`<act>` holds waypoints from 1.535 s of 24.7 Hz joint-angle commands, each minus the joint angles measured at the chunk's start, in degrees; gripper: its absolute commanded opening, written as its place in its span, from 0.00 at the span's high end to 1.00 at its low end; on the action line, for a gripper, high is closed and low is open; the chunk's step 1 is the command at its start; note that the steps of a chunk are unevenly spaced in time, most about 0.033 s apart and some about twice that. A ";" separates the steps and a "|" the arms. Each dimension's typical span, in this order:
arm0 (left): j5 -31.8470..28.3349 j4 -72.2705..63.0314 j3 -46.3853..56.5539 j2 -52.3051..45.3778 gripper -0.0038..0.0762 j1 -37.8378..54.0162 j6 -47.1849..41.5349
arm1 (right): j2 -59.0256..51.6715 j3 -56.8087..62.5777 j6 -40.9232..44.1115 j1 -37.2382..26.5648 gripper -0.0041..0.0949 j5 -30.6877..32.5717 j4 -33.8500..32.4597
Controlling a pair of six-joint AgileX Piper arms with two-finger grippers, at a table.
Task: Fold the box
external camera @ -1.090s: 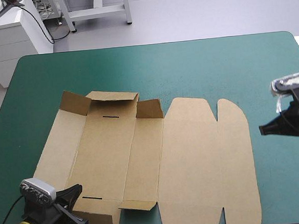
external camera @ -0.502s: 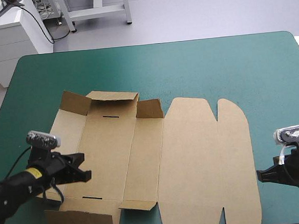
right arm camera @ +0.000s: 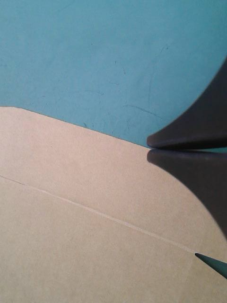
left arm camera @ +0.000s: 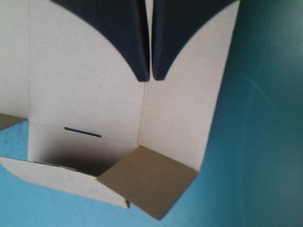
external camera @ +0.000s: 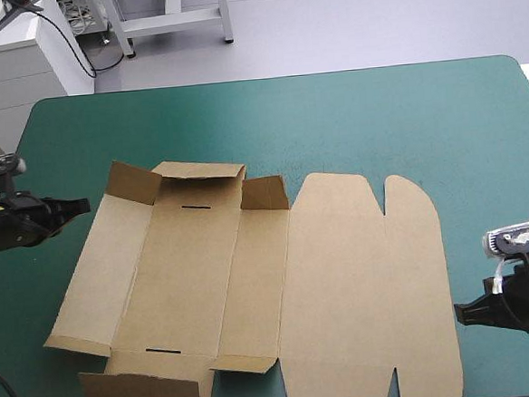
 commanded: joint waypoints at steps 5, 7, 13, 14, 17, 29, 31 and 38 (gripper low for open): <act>7.59 -16.26 -2.20 5.33 0.96 21.35 14.31 | 0.06 -1.35 -2.55 -0.52 0.98 -3.51 0.42; 8.03 -14.49 -2.20 6.76 0.96 22.57 14.31 | 0.06 -1.35 -2.74 -0.41 0.98 -4.28 0.42; 11.09 -12.32 -2.20 9.25 0.96 22.69 19.66 | 0.06 -1.35 -3.18 -0.41 0.98 -4.54 0.42; 11.08 -12.32 -2.20 9.25 0.96 22.69 19.77 | 0.06 -1.35 -3.18 -0.41 0.98 -4.54 0.25; 11.20 -11.13 -2.20 9.25 0.96 22.69 19.82 | 0.06 -1.26 -3.18 -0.41 0.98 -4.06 0.25; 10.56 -10.72 11.73 9.25 0.26 22.69 24.75 | 0.06 -0.90 -4.30 -0.32 0.98 -3.83 0.25; 10.47 -10.63 12.78 9.25 0.26 22.69 26.62 | 0.06 -0.90 -4.30 -0.32 0.98 -3.83 0.25; 9.08 -10.63 17.13 10.75 0.27 22.08 29.50 | 0.06 -0.90 -4.30 -0.32 0.98 -3.83 0.37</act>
